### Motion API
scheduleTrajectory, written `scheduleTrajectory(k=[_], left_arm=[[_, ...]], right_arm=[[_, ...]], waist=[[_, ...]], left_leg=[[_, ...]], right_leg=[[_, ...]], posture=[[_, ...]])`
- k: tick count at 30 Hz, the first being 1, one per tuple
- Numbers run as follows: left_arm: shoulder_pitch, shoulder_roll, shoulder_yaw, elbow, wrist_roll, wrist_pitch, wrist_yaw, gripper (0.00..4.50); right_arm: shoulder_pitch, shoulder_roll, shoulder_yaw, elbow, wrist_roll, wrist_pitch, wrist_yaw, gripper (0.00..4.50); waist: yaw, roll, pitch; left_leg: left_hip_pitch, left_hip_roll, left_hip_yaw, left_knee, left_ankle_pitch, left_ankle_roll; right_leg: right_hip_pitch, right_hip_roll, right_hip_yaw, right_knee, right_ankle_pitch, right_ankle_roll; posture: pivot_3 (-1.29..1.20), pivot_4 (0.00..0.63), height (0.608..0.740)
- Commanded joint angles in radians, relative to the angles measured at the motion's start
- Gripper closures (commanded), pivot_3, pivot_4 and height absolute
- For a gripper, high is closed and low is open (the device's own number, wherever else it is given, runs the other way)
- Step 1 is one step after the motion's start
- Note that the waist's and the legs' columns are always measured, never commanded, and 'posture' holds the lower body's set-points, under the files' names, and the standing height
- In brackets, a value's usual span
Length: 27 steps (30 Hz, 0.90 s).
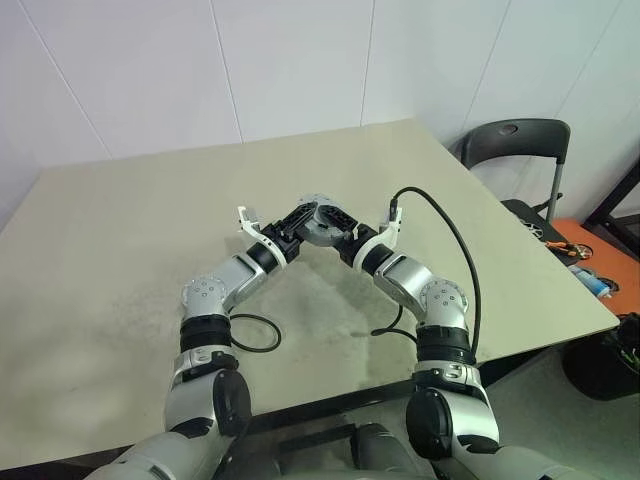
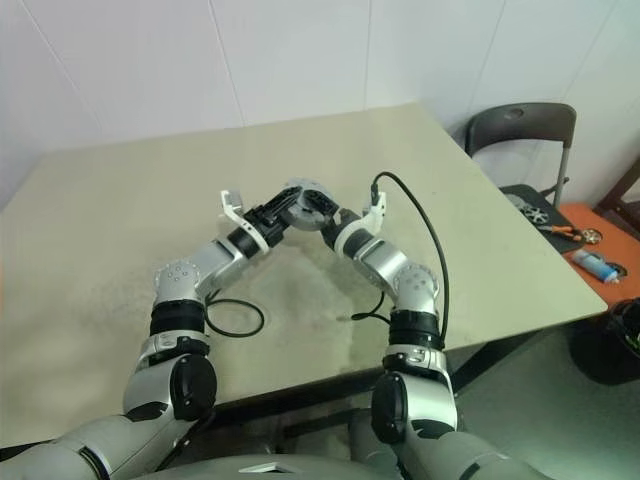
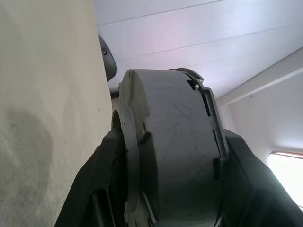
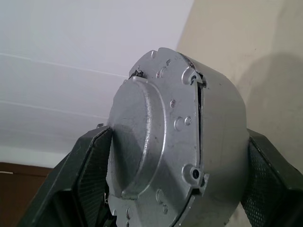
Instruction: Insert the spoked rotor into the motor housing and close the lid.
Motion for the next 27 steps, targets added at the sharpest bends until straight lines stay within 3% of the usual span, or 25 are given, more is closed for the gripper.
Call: scheduleTrajectory(k=[1,18,27], left_arm=[[-0.053,0.029,0.010,-0.026,-0.005,-0.039,-0.016,2.40],[-0.053,0.071,0.006,-0.002,0.004,-0.069,-0.058,2.40],[-0.060,0.240,0.108,-0.050,-0.013,-0.178,-0.045,2.40]], right_arm=[[-0.033,0.008,-0.001,-0.013,0.000,-0.010,-0.001,0.78],[-0.020,-0.095,-0.082,0.012,0.009,-0.043,0.061,0.78],[-0.043,-0.106,-0.062,0.071,-0.032,-0.038,0.082,0.78]], waist=[[0.000,0.000,0.000],[0.001,0.000,0.000],[-0.007,0.000,0.000]], left_leg=[[0.000,0.000,0.000,0.000,0.000,0.000],[0.000,0.000,0.000,0.000,0.000,0.000],[0.002,0.000,0.000,0.000,0.000,0.000]], right_leg=[[0.000,0.000,0.000,0.000,0.000,0.000],[0.000,0.000,0.000,0.000,0.000,0.000],[0.000,0.001,0.000,0.002,0.001,-0.001]], posture=[[0.00,0.000,0.740],[0.00,0.000,0.740],[0.00,0.000,0.740]])
